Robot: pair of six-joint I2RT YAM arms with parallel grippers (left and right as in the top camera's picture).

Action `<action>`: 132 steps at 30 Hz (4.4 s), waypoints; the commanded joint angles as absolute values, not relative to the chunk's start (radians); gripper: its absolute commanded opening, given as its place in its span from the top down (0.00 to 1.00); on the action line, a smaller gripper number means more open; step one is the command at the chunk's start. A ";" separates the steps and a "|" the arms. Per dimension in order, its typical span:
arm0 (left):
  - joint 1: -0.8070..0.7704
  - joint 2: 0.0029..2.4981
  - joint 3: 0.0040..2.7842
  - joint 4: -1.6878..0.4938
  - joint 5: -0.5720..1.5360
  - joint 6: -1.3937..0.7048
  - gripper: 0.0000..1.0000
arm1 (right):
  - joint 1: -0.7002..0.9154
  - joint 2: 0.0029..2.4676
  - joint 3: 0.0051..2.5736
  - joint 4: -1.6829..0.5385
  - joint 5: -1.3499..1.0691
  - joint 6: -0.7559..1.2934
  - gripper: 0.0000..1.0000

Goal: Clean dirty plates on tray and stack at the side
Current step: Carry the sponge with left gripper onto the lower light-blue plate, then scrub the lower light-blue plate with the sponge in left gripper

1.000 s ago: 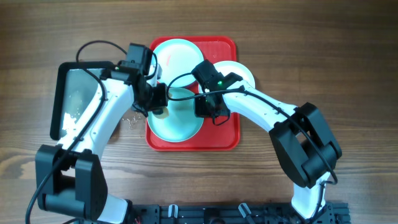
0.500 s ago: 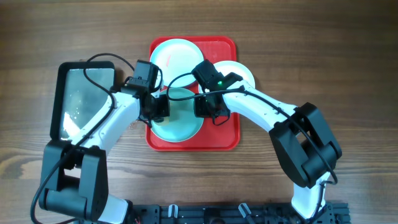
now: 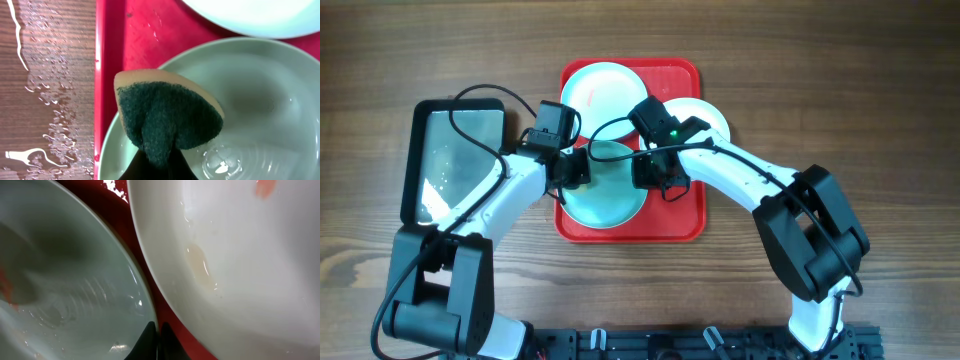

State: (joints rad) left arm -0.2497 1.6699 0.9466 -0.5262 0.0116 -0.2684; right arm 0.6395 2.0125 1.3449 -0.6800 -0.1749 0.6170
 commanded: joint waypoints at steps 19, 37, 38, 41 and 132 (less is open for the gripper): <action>-0.253 1.673 0.876 -0.489 0.009 -0.300 0.96 | 0.642 2.022 1.340 -0.676 -0.183 0.606 0.96; -0.253 1.762 0.834 -0.439 0.098 -0.300 0.96 | 0.642 2.022 1.339 -0.674 -0.207 0.606 0.96; -0.253 1.768 0.834 -0.440 0.108 -0.300 0.96 | 0.642 2.022 1.338 -0.674 -0.207 0.605 0.96; -0.253 1.782 0.835 -0.433 0.142 -0.300 0.96 | 0.642 2.023 1.333 -0.674 -0.210 0.606 0.96; -0.223 1.773 0.920 -0.531 0.138 -0.270 0.96 | 0.642 2.024 1.333 -0.656 -0.236 0.601 0.96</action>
State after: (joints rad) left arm -0.2222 1.7542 0.9607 -0.5236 0.1146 -0.2829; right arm 0.6331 2.0121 1.3354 -0.6670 -0.2089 0.6052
